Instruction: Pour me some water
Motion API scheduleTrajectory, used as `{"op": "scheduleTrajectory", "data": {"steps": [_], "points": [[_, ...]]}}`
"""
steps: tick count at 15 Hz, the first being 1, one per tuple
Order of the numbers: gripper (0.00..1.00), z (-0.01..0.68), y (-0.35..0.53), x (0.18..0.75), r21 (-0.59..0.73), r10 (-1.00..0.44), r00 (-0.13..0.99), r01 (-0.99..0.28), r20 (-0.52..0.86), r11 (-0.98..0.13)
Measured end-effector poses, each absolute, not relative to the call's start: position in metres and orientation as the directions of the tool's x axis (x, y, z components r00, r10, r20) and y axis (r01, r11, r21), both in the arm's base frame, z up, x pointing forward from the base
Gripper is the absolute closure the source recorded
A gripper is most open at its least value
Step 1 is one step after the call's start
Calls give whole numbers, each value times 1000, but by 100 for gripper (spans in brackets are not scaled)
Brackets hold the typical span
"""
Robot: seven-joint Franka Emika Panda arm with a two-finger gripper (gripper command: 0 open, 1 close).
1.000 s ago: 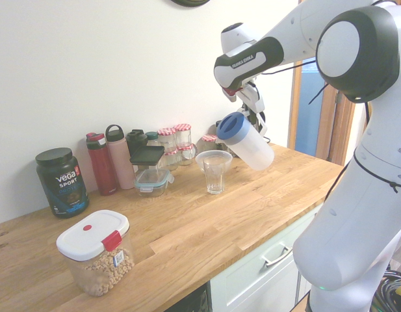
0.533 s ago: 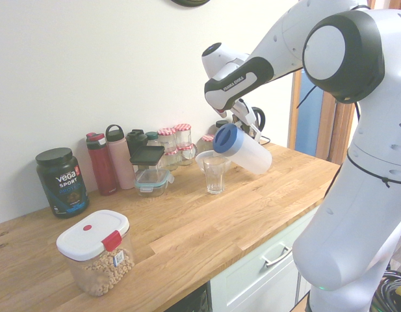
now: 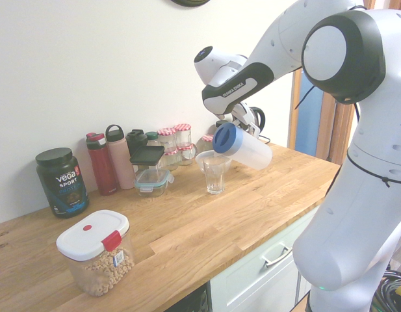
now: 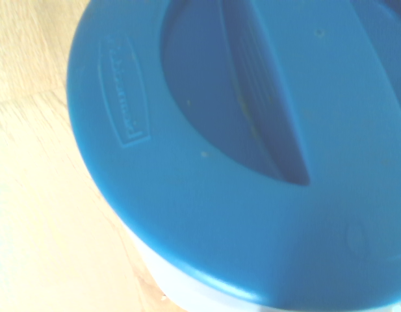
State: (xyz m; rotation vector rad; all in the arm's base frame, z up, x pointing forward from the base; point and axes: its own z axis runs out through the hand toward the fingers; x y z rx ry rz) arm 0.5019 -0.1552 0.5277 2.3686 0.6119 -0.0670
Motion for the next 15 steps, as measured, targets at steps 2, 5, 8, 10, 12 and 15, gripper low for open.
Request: {"op": "scheduleTrajectory", "data": {"steps": [2, 5, 8, 10, 12, 15], "points": [[100, 521, -147, 505, 623, 415, 882, 458, -225, -635], [100, 512, -142, 509, 633, 413, 879, 462, -237, -621], [100, 511, -143, 510, 638, 413, 879, 463, -240, -616], [100, 512, -144, 510, 641, 412, 879, 463, -241, -612], [100, 517, -145, 511, 653, 412, 879, 461, -241, -601], [100, 534, -148, 513, 668, 408, 888, 436, -211, -602]]}}
